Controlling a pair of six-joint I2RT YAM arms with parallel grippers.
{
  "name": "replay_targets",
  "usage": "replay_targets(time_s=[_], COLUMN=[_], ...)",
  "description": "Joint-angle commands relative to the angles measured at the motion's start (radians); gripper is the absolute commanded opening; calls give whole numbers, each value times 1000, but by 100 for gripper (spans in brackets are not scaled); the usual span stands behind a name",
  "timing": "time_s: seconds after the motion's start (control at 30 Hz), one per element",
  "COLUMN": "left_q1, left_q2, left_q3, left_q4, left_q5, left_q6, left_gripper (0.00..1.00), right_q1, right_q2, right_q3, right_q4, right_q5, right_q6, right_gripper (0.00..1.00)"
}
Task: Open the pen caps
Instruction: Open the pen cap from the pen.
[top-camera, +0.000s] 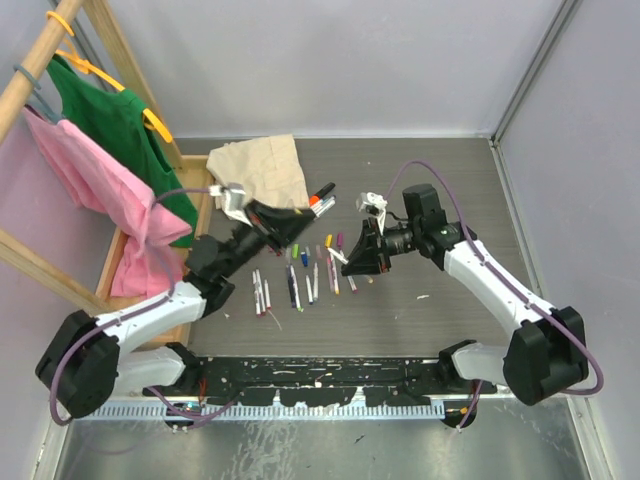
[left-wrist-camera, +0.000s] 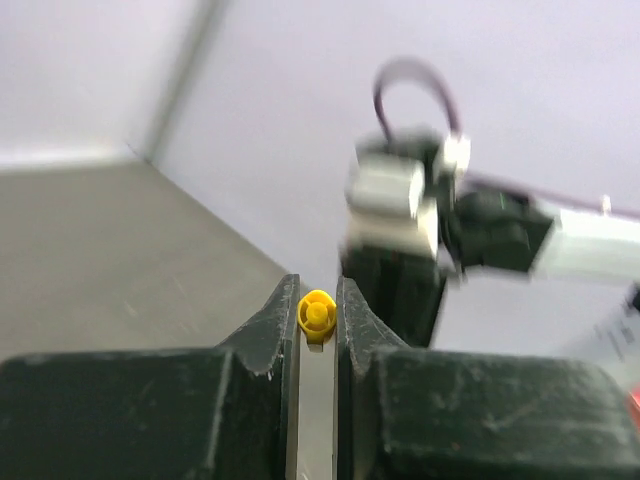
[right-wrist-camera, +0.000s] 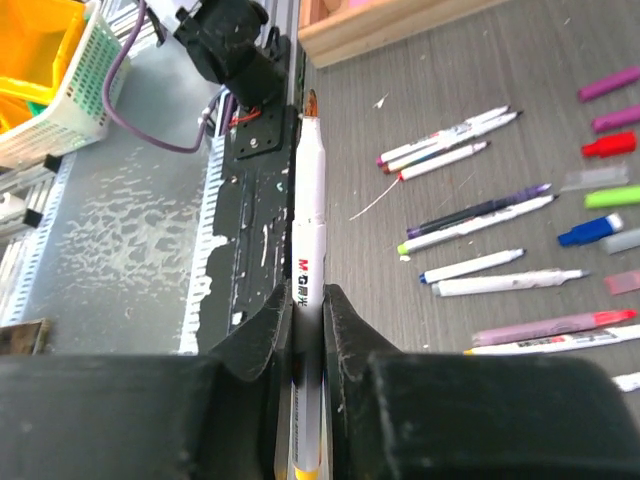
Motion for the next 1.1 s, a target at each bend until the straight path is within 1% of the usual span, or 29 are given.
replay_targets(time_s=[0.0,0.1,0.17,0.2,0.3,0.4,0.5,0.57,0.73,0.87,1.07], left_q1=[106,117,117,117,117,117,116,117,116,114,95], left_q2=[-66,-73,-75,-80,-91,-91,-72,-45,32,75,115], left_q3=[103,150,168,168,132,85,63,52,40,67,55], left_q4=[120,105,72,48,-13,-84,-142,-156,-181,-295,-358], left_q5=[-125,-119,-94,-87,-95,-113,-101,-81,-63,-63,-137], left_q6=[7,4,2,-3,-23,-41,-68,-91,-159,-177,-183], left_gripper=[0,0,0,0,0,0,0,0,0,0,0], right_q1=[4,5,4,3,-4,-2,-3,-4,-2,-2,12], right_q2=[45,64,65,59,18,-13,15,66,168,218,287], right_q3=[5,4,-8,-23,-115,-191,-204,-193,-171,-163,-143], right_q4=[-103,-106,-86,-40,147,281,308,297,271,276,289], right_q5=[-36,-7,79,145,406,616,836,910,966,968,958], right_q6=[-67,-73,-66,-29,166,299,424,467,493,516,546], right_gripper=[1,1,1,1,1,1,4,4,6,7,11])
